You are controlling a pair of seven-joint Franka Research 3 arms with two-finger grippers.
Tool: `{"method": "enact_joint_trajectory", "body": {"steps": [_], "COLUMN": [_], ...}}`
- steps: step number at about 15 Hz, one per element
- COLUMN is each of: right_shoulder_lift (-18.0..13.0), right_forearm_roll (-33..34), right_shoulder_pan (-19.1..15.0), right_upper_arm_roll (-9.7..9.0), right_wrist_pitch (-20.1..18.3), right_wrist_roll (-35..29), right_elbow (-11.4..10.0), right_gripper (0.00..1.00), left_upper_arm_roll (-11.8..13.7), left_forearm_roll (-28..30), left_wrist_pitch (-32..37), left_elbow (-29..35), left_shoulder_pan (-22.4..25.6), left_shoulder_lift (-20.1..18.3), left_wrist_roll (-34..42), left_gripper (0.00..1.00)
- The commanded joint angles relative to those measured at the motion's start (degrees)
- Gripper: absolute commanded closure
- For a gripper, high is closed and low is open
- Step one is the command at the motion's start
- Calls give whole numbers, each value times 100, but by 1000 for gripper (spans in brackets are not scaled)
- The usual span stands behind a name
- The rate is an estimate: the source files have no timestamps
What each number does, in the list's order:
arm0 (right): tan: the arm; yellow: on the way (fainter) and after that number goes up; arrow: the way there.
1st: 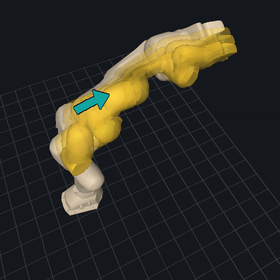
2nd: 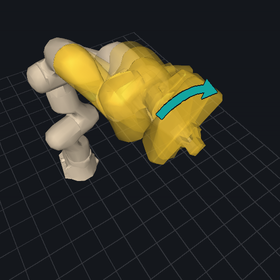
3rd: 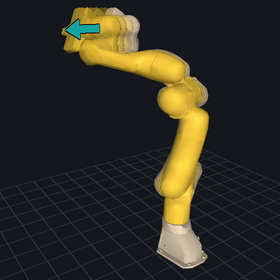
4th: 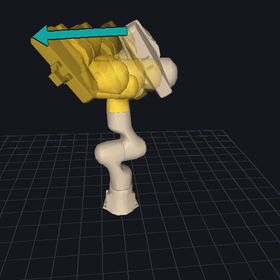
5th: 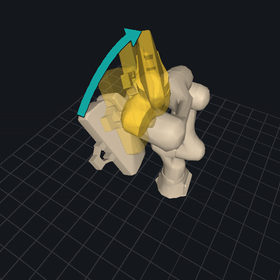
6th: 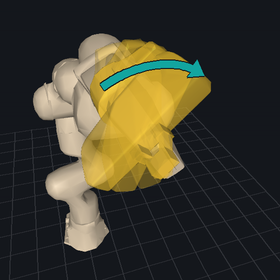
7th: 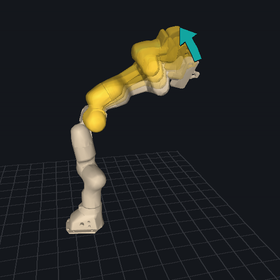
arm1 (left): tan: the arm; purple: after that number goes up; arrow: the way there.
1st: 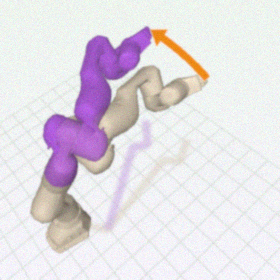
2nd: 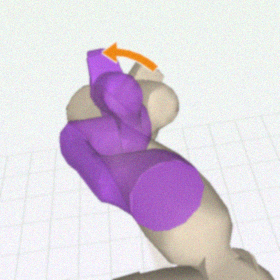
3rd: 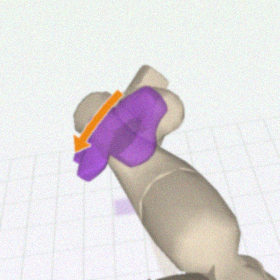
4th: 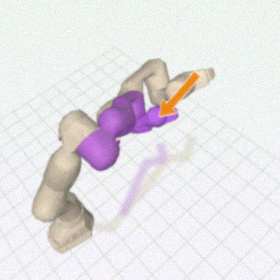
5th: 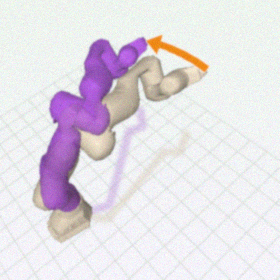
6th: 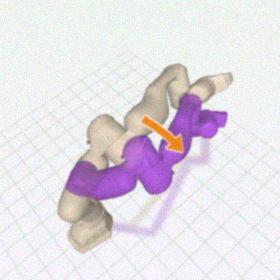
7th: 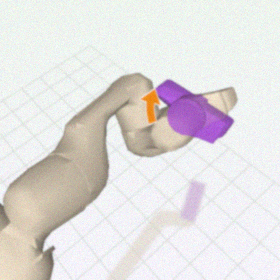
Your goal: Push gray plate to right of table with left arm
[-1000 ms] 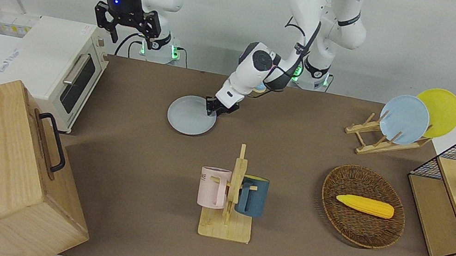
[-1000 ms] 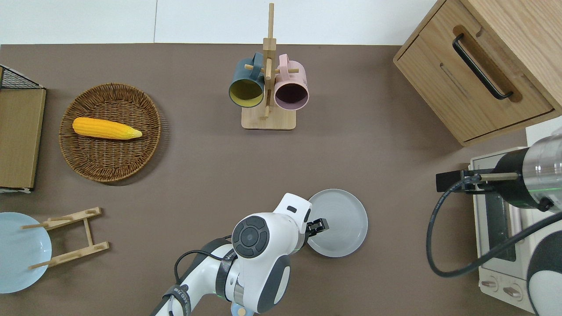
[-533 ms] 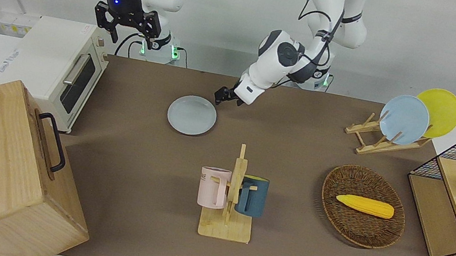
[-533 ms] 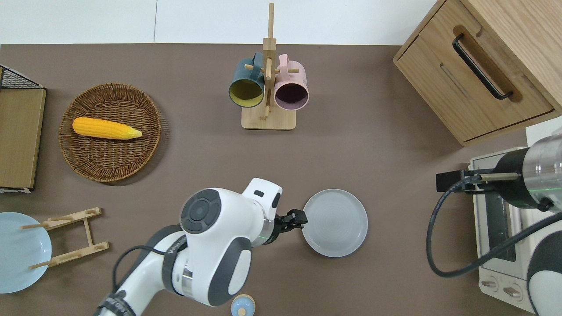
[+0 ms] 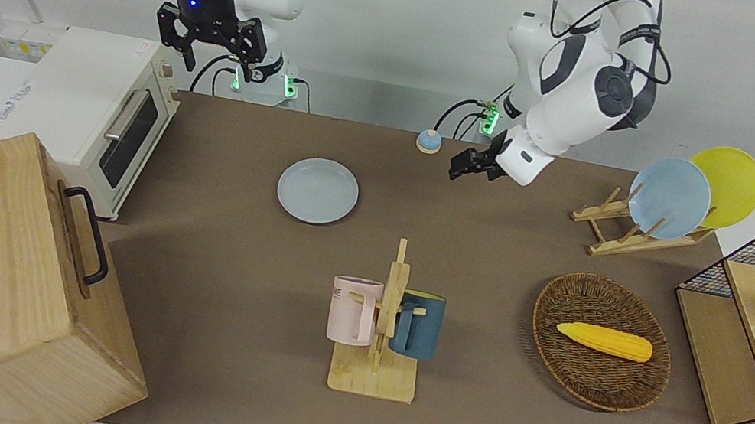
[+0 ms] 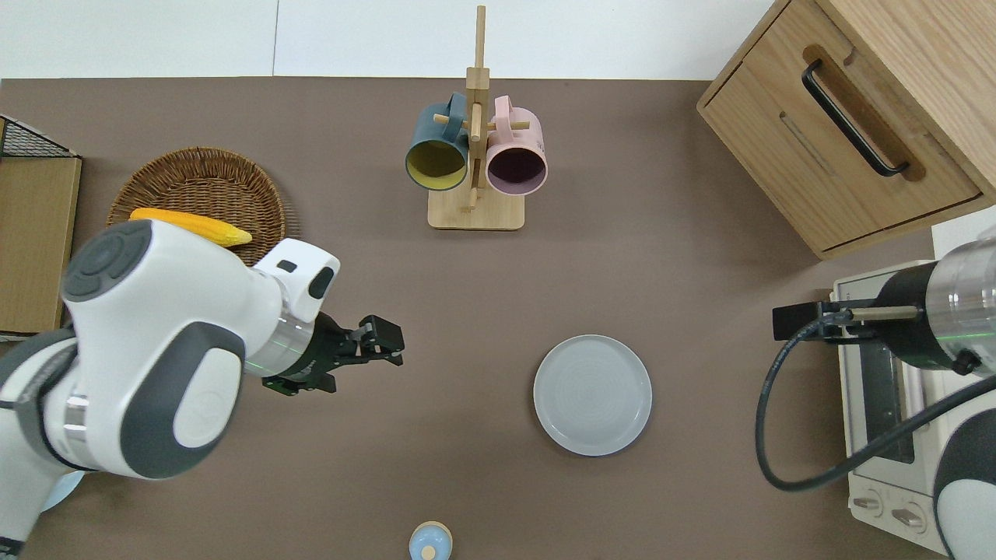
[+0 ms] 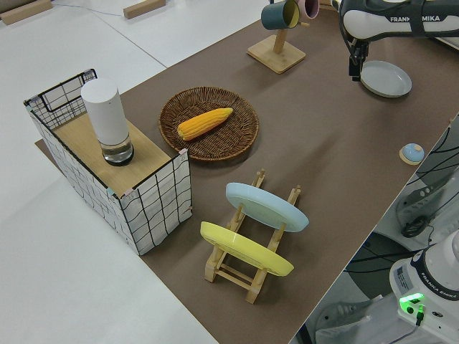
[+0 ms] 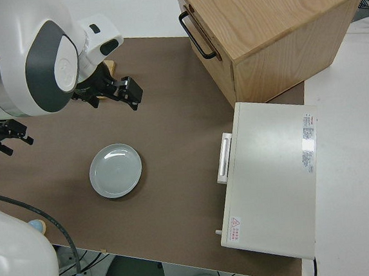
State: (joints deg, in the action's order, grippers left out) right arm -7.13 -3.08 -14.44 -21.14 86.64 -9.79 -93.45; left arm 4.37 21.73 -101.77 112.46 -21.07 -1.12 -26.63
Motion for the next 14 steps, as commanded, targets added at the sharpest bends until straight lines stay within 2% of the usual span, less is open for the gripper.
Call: {"method": "enact_joint_trajectory", "body": {"steps": [1,3,6,8,14], "right_shoulder_lift": [-157,-157,-157,-157,-157], "right_forearm_roll": [-123,-123,-123,-123,-123], "right_shoulder_pan": [-138,-138,-138,-138,-138], "right_upper_arm_roll": [-83,-83,-83,-83,-83], "right_wrist_pitch": [2,-7,2,2,2], "right_wrist_roll": [-58,-67,-58,-58,-58], "right_elbow": [-156,-156,-156,-156,-156], "right_gripper": [5,5,5,5,5], "left_upper_arm_roll": [73,-32,-383,-629,-621], "left_forearm_roll": [-615,-976,-1257,-1626,-1786], "left_wrist_pitch": [447,456,526,771,1246], "left_elbow": [-365,-374,-496,-846,-1760], "left_shoulder_pan": [453,839,1402,1666,2009], "left_shoulder_lift": [77,42,-160,-196,-196], "left_wrist_roll": [404,544,974,1387,1494], "left_gripper": [9,9,9,9,9]}}
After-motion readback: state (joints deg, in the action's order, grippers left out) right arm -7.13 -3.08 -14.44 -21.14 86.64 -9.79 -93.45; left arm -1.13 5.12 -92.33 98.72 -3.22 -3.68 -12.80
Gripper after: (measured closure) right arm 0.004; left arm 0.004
